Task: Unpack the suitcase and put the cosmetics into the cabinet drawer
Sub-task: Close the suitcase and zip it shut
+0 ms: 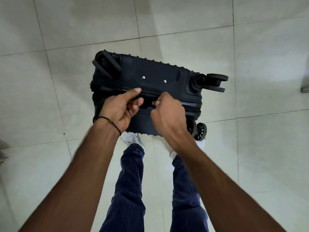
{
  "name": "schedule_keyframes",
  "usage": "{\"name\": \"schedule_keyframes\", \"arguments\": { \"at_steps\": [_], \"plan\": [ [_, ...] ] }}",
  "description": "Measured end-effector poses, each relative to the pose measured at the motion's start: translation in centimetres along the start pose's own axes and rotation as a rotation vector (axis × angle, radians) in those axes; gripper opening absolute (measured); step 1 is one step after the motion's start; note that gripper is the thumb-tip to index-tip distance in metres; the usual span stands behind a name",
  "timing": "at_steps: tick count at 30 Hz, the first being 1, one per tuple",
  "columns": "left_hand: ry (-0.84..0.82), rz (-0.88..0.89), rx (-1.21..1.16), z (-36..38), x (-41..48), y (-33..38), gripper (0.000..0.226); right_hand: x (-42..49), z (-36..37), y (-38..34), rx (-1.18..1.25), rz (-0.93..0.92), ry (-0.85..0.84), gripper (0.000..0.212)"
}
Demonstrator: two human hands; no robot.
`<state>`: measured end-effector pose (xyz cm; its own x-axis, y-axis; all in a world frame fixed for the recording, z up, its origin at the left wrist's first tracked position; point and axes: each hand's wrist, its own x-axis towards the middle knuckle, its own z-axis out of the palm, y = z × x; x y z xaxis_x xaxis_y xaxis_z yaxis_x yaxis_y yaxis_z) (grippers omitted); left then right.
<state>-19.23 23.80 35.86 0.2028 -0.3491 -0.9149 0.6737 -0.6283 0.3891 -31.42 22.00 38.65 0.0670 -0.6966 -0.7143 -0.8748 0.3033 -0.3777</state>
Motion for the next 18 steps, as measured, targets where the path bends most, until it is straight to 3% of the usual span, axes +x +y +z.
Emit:
{"name": "schedule_keyframes", "arguments": {
  "at_steps": [5, 9, 12, 13, 16, 18],
  "plan": [
    [0.272, 0.174, -0.114, -3.0, 1.1, 3.4, 0.022, 0.3, 0.1, 2.6, 0.107, -0.007, 0.068, 0.011],
    [0.335, 0.280, 0.164, -5.6, 2.0, 6.0, 0.038, 0.4, 0.9, 3.1, 0.190, -0.043, 0.112, 0.010],
    [0.338, 0.306, 0.533, -6.3, 2.2, 6.9, 0.081, 0.6, 0.9, 3.1, 0.195, -0.021, 0.133, 0.011],
    [0.318, 0.341, 0.652, -6.5, 2.0, 6.9, 0.077, 0.6, 0.6, 3.1, 0.198, -0.007, 0.145, 0.011],
    [0.176, 0.498, 0.834, -6.7, 1.6, 5.7, 0.026, 0.8, -0.2, 3.1, 0.219, 0.032, 0.189, 0.014],
    [0.137, 0.582, 0.933, -6.3, 1.6, 4.8, 0.031, 0.9, -0.4, 2.6, 0.215, 0.015, 0.188, 0.017]
  ]
}}
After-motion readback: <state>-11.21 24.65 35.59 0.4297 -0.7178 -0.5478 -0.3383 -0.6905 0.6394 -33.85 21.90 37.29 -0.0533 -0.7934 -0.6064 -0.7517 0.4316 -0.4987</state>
